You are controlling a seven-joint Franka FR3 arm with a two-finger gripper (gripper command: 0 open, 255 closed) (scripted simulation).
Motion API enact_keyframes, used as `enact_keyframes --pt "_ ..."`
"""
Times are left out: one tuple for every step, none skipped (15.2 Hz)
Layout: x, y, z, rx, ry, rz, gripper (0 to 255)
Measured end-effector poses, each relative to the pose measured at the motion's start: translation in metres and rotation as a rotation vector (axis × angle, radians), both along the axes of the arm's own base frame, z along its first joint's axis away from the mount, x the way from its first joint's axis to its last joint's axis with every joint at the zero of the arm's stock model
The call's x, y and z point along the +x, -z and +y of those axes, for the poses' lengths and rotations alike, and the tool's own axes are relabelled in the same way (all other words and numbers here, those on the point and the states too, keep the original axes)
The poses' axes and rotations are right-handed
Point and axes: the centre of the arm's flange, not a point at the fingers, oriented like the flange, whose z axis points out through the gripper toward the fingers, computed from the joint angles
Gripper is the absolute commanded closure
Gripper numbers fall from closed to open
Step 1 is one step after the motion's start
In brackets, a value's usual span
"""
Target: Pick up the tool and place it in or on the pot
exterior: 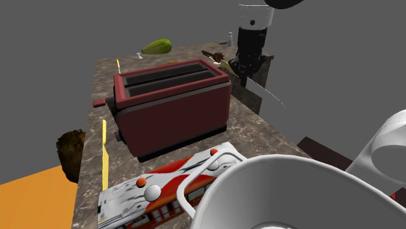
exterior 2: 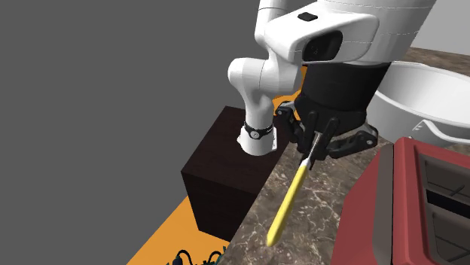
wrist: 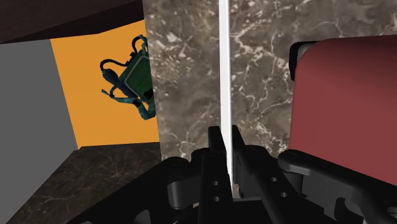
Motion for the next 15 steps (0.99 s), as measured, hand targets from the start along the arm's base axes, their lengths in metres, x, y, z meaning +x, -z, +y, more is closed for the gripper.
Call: enact_keyframes --pt "0.0 -0.005 0.0 0.0 0.0 0.0 255" --pt "0.0 -0.011 0.001 0.0 0.0 0.0 255" --pt "0.001 -0.015 0.0 0.0 0.0 0.0 255" --pt "0.001 -0.021 0.0 0.0 0.0 0.0 255" --pt "0.001 -0.026 0.0 0.0 0.0 0.0 255" --pt "0.001 -0.031 -0.001 0.0 0.0 0.0 255" --pt "0.0 -0.036 -0.001 0.0 0.0 0.0 255" --pt "0.001 -0.041 0.0 0.0 0.0 0.0 255" --pt "0.001 -0.046 0.001 0.0 0.0 0.0 255" --pt "0.001 -0.051 0.001 0.0 0.0 0.0 255" --pt "0.002 -0.057 -0.001 0.0 0.0 0.0 255" --pt "0.0 -0.062 0.0 0.0 0.0 0.0 255" --pt "0.0 -0.068 0.0 0.0 0.0 0.0 255" --pt "0.001 -0.072 0.0 0.0 0.0 0.0 255" --pt "0.002 -0.078 -0.001 0.0 0.0 0.0 255"
